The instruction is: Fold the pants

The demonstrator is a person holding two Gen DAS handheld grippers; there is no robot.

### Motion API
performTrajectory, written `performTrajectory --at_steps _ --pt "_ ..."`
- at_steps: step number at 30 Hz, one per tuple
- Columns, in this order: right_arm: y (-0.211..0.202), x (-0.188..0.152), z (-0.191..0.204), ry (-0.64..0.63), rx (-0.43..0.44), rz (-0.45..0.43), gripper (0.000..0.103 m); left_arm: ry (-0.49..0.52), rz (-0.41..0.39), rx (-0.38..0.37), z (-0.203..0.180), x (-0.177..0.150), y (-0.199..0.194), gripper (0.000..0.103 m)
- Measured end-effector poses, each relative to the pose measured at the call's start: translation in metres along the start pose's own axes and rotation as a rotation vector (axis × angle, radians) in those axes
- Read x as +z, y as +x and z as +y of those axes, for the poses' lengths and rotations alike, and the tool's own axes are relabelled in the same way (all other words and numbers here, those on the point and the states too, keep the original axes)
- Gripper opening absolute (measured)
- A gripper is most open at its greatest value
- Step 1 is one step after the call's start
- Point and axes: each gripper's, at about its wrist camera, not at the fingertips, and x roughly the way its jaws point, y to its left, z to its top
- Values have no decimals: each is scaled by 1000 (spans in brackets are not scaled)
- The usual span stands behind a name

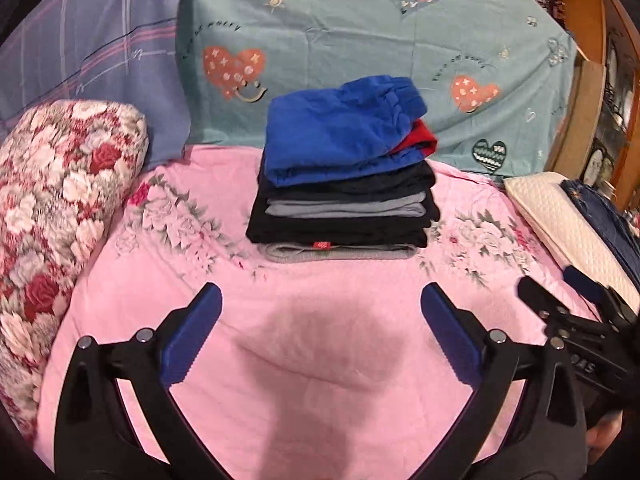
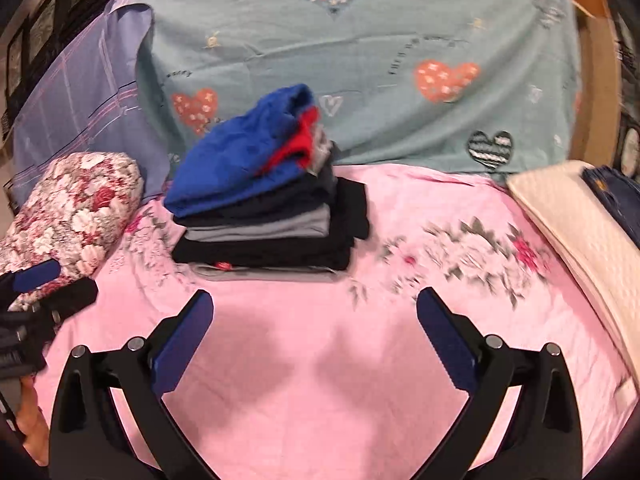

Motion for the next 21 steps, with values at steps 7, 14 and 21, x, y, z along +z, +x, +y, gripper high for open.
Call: performTrajectory --at_steps 7,14,21 --pt "6 -29 -7 17 -132 -69 102 -35 83 78 10 -24 47 101" --pt "19 -41 -3 -8 -89 0 102 -13 63 99 5 -30 46 101" --pt "12 -42 -2 2 -75 -22 102 -28 66 96 6 -31 46 101"
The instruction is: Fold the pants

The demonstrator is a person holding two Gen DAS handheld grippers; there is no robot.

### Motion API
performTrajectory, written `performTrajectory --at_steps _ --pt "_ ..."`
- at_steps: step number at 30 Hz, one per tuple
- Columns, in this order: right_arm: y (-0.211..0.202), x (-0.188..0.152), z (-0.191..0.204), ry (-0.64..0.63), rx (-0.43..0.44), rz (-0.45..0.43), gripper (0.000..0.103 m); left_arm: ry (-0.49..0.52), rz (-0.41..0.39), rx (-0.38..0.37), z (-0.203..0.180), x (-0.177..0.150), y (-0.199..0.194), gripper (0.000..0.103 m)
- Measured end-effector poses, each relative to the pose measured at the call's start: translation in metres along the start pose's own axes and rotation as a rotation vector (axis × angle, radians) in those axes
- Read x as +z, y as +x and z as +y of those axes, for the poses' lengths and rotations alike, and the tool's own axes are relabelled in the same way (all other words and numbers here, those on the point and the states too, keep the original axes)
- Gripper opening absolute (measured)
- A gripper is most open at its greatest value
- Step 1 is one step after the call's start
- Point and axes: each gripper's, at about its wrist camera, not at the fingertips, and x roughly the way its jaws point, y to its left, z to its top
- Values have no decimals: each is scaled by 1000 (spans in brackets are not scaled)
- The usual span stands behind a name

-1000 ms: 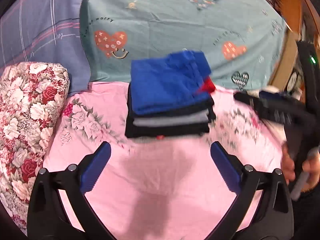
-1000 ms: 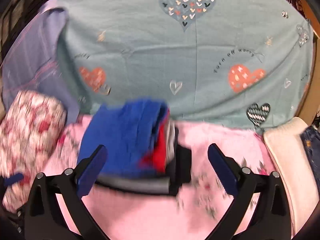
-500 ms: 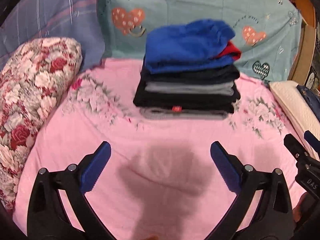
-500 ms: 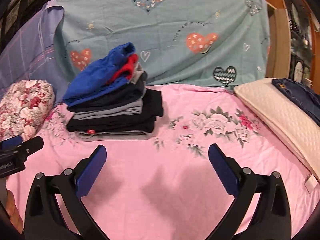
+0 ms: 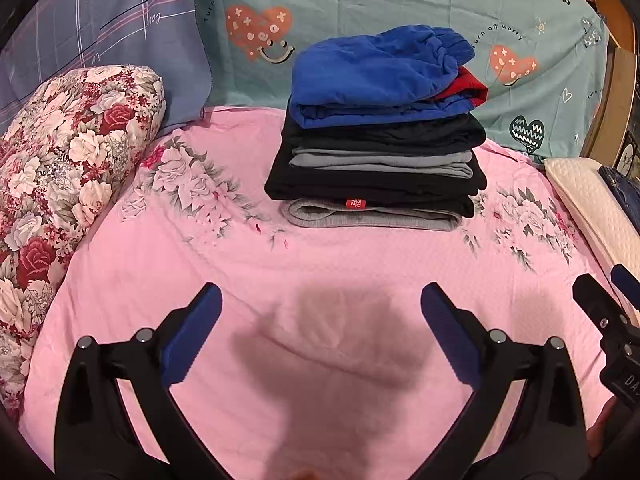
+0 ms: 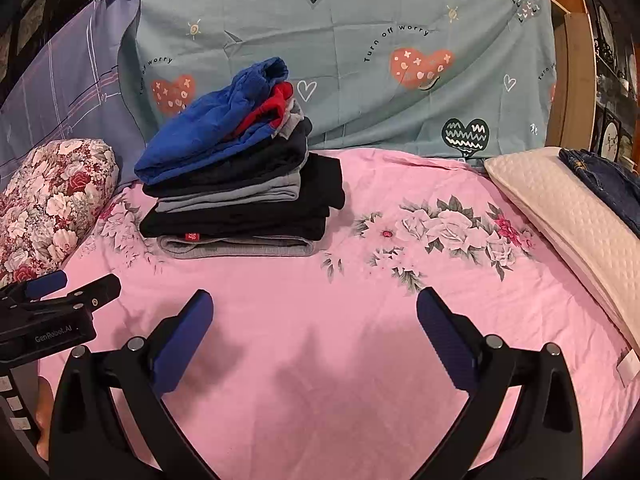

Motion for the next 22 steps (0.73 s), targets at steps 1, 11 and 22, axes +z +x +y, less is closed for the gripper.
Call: performTrajectory --at_steps 1,11,22 --pt "-1 0 0 2 -2 -5 102 0 -1 2 0 0 0 101" --pt "3 -2 2 -4 2 14 102 -9 -18 5 2 -1 -3 101" --pt "3 -2 2 -4 5 15 102 -11 7 -1 2 -2 2 101"
